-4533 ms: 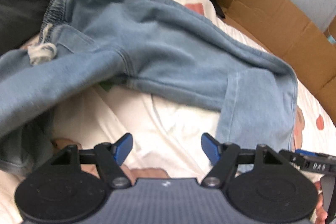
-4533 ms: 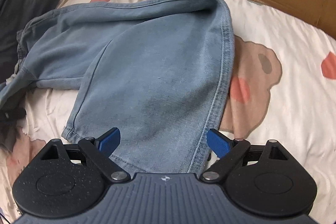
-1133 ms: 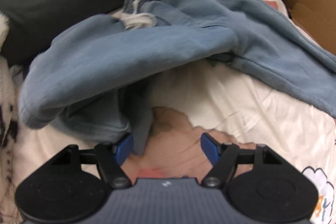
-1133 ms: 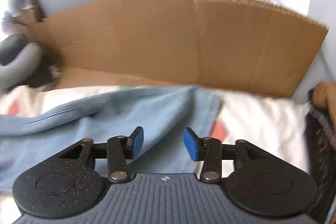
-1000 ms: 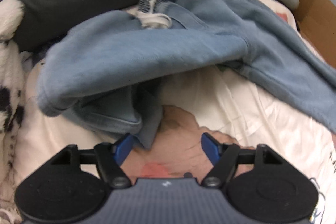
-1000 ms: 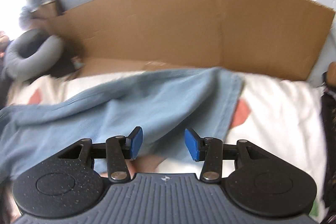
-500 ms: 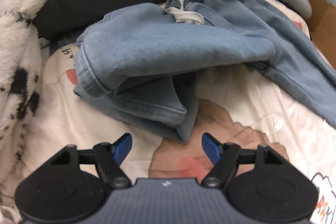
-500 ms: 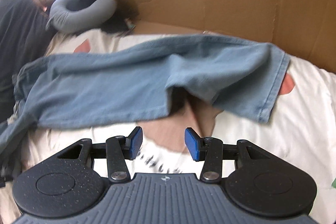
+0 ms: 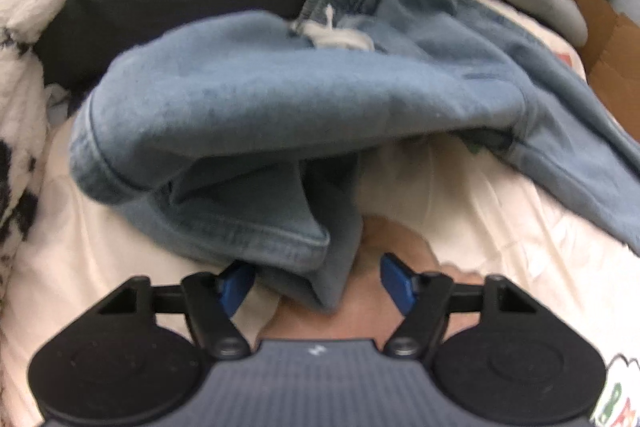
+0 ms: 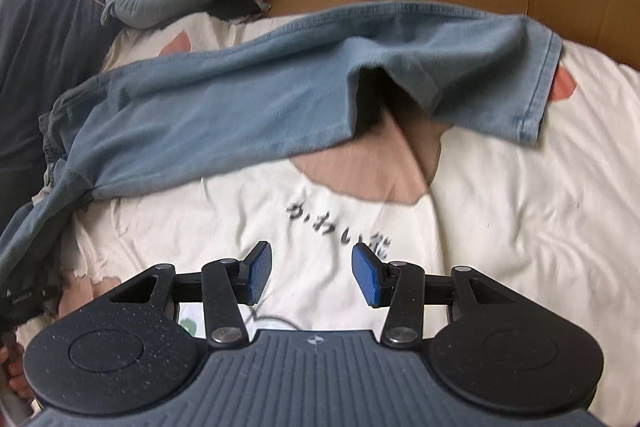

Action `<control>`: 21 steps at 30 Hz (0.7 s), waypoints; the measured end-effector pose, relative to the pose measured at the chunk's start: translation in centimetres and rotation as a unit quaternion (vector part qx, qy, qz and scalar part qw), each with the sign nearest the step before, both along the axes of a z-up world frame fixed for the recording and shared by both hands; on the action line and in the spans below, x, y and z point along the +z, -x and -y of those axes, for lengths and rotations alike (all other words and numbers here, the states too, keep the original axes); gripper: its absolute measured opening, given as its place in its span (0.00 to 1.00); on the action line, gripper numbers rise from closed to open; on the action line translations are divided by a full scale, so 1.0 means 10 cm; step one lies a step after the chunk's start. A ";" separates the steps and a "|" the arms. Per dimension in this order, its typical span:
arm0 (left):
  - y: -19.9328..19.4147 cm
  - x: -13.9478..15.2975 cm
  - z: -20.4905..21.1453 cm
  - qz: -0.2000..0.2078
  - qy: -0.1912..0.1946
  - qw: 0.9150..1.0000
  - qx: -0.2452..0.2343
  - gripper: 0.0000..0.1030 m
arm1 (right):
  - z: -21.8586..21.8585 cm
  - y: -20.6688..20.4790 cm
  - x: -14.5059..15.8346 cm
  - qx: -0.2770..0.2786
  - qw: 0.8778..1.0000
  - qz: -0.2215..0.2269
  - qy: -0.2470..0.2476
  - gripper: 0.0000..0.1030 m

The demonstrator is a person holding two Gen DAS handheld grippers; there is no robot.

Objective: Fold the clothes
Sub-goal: 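Close the left gripper on the folded jeans leg edge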

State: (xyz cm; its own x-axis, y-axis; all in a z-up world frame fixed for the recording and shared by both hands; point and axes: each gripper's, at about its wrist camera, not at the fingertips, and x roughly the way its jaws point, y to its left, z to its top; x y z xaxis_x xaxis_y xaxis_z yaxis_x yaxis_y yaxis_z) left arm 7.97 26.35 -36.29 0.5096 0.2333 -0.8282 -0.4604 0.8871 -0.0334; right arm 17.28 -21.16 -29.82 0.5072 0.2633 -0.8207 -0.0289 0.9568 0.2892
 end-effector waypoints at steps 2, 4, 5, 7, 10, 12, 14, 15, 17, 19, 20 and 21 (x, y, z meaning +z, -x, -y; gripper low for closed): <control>-0.03 -0.03 0.00 -0.006 -0.020 1.000 -0.002 0.53 | -0.03 0.03 -0.04 0.004 1.000 -0.009 -0.001 0.50; -0.02 -0.01 0.00 -0.006 -0.027 1.000 -0.002 0.44 | -0.06 0.07 -0.07 0.005 1.000 -0.018 -0.005 0.50; 0.00 0.01 0.00 -0.005 -0.025 1.000 -0.002 0.36 | -0.07 0.09 -0.08 0.004 1.000 -0.020 -0.010 0.50; 0.02 0.07 -0.02 -0.001 -0.016 1.000 0.000 0.23 | -0.09 0.15 -0.08 0.002 1.000 -0.025 -0.019 0.50; 0.03 0.18 -0.01 0.002 -0.013 1.000 0.003 0.16 | -0.13 0.21 -0.09 0.001 0.999 -0.029 -0.034 0.50; 0.04 0.26 0.00 0.005 -0.011 1.000 0.005 0.15 | -0.15 0.23 -0.07 0.003 0.999 -0.026 -0.046 0.50; 0.05 0.37 0.00 0.010 -0.002 1.000 0.008 0.14 | -0.19 0.21 -0.05 0.006 0.999 -0.025 -0.048 0.50; 0.06 0.43 -0.01 0.014 0.004 1.000 0.010 0.14 | -0.21 0.20 -0.04 0.008 0.998 -0.024 -0.048 0.50; 0.07 0.54 -0.02 0.021 0.014 1.000 0.010 0.13 | -0.24 0.19 -0.01 0.013 0.998 -0.022 -0.054 0.50; 0.08 0.65 0.00 0.027 0.023 0.999 0.000 0.13 | -0.24 0.19 0.02 0.014 0.998 -0.020 -0.059 0.50; 0.08 0.70 0.01 0.030 0.027 0.999 -0.006 0.13 | -0.24 0.19 0.03 0.013 0.998 -0.021 -0.064 0.50; 0.09 0.75 0.02 0.032 0.031 0.999 -0.013 0.12 | -0.23 0.19 0.04 0.012 0.997 -0.022 -0.069 0.50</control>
